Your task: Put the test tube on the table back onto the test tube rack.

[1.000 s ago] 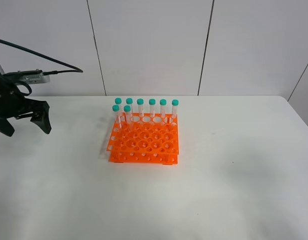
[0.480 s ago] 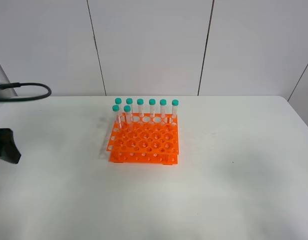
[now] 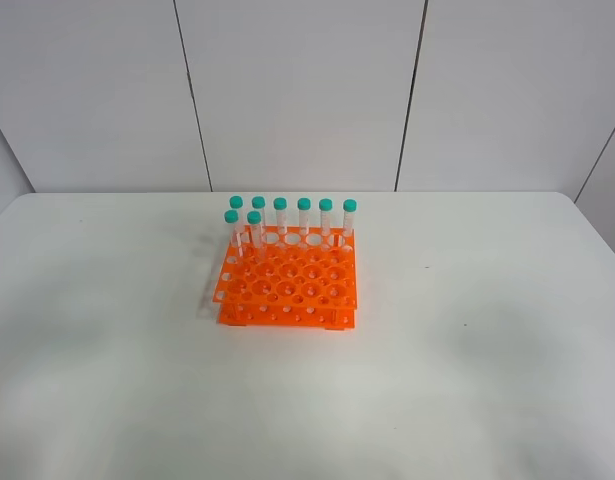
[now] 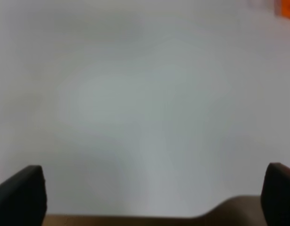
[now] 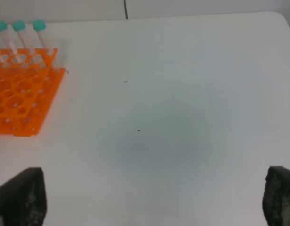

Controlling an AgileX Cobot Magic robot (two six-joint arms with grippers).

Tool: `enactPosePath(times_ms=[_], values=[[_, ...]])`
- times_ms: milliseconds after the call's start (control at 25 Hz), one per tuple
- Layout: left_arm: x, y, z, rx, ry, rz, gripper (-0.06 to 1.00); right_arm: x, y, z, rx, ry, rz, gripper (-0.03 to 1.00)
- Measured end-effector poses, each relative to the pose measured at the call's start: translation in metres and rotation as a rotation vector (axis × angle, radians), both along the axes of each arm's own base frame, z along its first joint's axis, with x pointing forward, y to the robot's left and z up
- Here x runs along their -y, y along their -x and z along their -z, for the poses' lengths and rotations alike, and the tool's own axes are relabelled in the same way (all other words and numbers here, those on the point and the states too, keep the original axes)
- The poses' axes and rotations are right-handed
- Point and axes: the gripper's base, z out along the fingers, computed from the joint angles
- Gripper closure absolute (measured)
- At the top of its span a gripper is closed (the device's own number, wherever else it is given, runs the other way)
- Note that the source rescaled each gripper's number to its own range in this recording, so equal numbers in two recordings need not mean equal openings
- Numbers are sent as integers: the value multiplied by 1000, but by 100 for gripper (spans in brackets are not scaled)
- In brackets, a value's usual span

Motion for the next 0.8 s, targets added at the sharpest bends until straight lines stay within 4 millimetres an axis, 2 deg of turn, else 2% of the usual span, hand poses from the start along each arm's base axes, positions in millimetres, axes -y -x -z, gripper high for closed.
enactPosePath(times_ms=[320, 800], values=[[2, 29, -6, 192, -17, 1, -6, 0, 0, 0, 0, 0, 0, -3], [4, 55, -8, 360, -25, 33, -6, 0, 0, 0, 0, 0, 0, -3]])
